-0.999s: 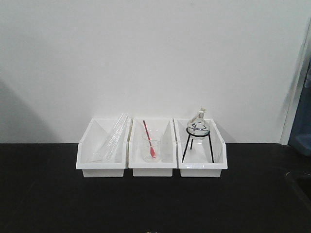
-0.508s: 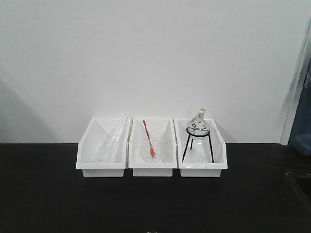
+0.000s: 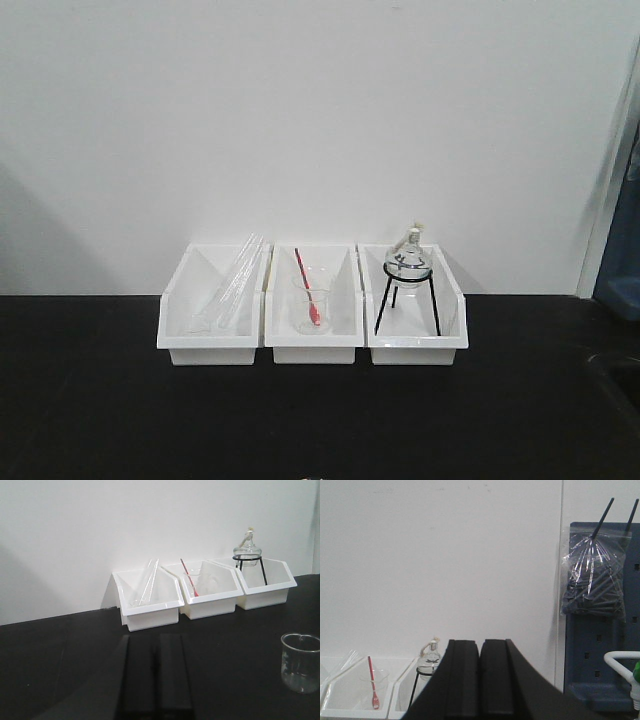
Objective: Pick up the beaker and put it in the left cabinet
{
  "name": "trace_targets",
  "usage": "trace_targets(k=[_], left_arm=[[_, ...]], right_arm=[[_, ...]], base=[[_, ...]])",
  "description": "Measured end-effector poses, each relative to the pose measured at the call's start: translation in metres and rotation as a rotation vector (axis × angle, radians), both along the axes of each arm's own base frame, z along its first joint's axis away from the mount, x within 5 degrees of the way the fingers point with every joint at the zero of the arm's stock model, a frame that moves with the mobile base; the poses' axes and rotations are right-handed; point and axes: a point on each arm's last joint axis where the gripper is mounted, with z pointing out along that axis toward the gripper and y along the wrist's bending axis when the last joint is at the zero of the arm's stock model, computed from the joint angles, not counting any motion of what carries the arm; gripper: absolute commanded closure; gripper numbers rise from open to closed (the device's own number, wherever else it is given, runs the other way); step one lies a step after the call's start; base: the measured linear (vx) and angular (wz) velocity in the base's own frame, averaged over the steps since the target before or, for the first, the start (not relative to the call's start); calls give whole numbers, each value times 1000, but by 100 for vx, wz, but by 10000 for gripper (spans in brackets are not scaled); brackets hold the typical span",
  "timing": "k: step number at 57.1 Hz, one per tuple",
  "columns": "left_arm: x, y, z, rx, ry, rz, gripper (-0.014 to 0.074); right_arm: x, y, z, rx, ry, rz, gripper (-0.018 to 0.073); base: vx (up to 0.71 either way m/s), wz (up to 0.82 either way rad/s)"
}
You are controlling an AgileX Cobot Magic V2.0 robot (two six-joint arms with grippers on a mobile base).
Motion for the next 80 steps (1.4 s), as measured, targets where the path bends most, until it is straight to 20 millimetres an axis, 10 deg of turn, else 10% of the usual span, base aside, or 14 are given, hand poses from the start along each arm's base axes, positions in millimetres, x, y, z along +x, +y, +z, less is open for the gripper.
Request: trace_targets(k=[23,44,64,80], left_arm=[[0,0,0,0,0,0,595],[0,0,0,0,0,0,595],[0,0,0,0,0,0,595],[0,0,0,0,0,0,595]], right_arm=[[89,1,13,-1,198,2,560],[92,1,12,-1,202,2,369],[92,1,12,0,203,2,-169],[92,1,12,53,200,9,-141]], base=[[0,0],[0,0],[0,0],[0,0]])
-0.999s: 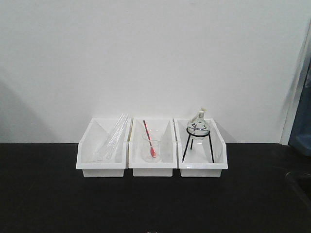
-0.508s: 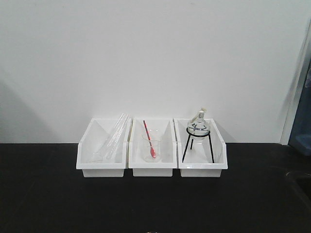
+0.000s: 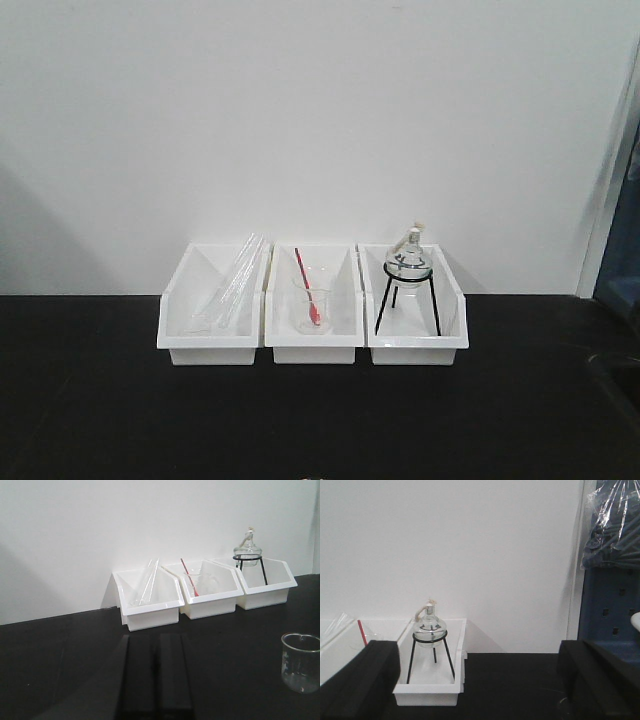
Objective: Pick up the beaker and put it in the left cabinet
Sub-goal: 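Close the right gripper around the clear 100 ml beaker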
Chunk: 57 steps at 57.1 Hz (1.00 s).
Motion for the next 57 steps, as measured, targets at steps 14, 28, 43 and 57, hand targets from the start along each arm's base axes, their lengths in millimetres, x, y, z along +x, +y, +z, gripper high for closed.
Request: trace_targets(k=[14,28,43,57], left_arm=[[0,0,0,0,0,0,595],[0,0,0,0,0,0,595],[0,0,0,0,0,0,595],[0,0,0,0,0,0,595]], right_arm=[[17,14,-16,5,77,83,-69],[30,61,-82,-30,196,328,-39],[22,89,-161,-25,241,537,-35],[37,113,-210,-56,332,740,-35]], base=[[0,0],[0,0],[0,0],[0,0]])
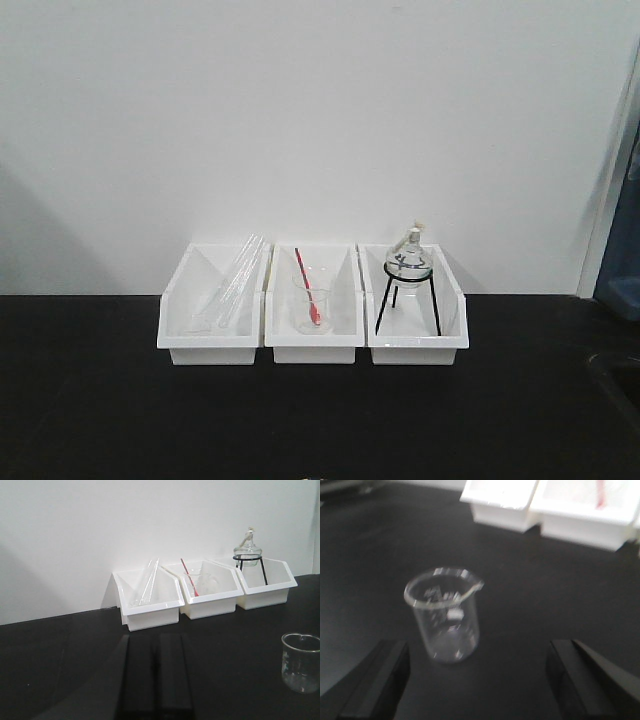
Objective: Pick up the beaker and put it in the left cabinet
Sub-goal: 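Close the right gripper around the clear 100 ml beaker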
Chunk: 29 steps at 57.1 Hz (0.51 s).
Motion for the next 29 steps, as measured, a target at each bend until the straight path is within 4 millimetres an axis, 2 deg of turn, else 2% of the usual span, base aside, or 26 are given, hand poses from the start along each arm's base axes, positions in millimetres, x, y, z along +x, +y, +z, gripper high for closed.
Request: trace_targets(k=[4,12,29], left_arm=[[0,0,0,0,0,0,595],[0,0,0,0,0,0,595],[0,0,0,0,0,0,595]], right_arm=[[7,4,-13,-16,35,21,-35],[23,12,-26,-23,42,55,-35],[55,33,-36,14,18,159,-35]], base=[[0,0],[0,0],[0,0]])
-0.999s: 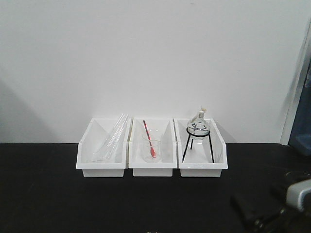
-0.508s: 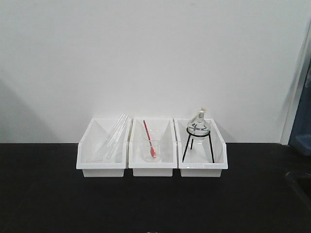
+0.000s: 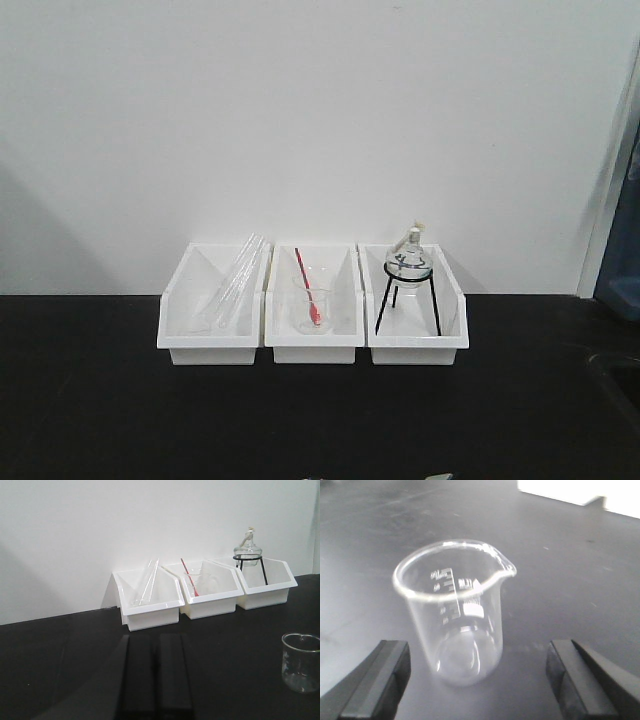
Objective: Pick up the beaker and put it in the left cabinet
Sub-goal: 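Close the right gripper around the clear 100 ml beaker, then lift the beaker with the right gripper and pull it toward the robot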
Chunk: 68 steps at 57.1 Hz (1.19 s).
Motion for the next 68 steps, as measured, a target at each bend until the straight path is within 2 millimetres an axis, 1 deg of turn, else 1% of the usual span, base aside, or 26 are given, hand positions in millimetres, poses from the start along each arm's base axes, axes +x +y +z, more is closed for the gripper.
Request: trace_targets(k=[12,19,30,35,39,42,48,49,53,54,62,68], left_arm=[[0,0,0,0,0,0,595],[0,0,0,0,0,0,595],[0,0,0,0,0,0,595],[0,0,0,0,0,0,595],[0,0,0,0,0,0,595],[0,0,0,0,0,0,595],[0,0,0,0,0,0,595],[0,0,0,0,0,0,595],[0,0,0,0,0,0,595],[0,0,0,0,0,0,595],[0,0,0,0,0,0,595],[0,0,0,0,0,0,595]], right_arm=[[19,10,-7,43,23,27,-35],[25,18,-10,48,11,63,-35],[34,40,-9,64,-28,114,-35],[37,52,-10,77,-43,125,-15],[41,59,-10,93,-48,101,38],[43,63,-10,109,-46,61,127],[47,64,-10,130,-36,-14,343],[47,64,-10,132,-35,-22,398],[49,63,-11,137,-32,-46,563],[49,62,-11,138,-32,-49,575],[49,63,-7,136,-36,-38,568],[46,63,9,140,-64,-19,565]], base=[[0,0],[0,0],[0,0],[0,0],[0,0],[0,0],[0,0],[0,0],[0,0],[0,0],[0,0],[0,0]])
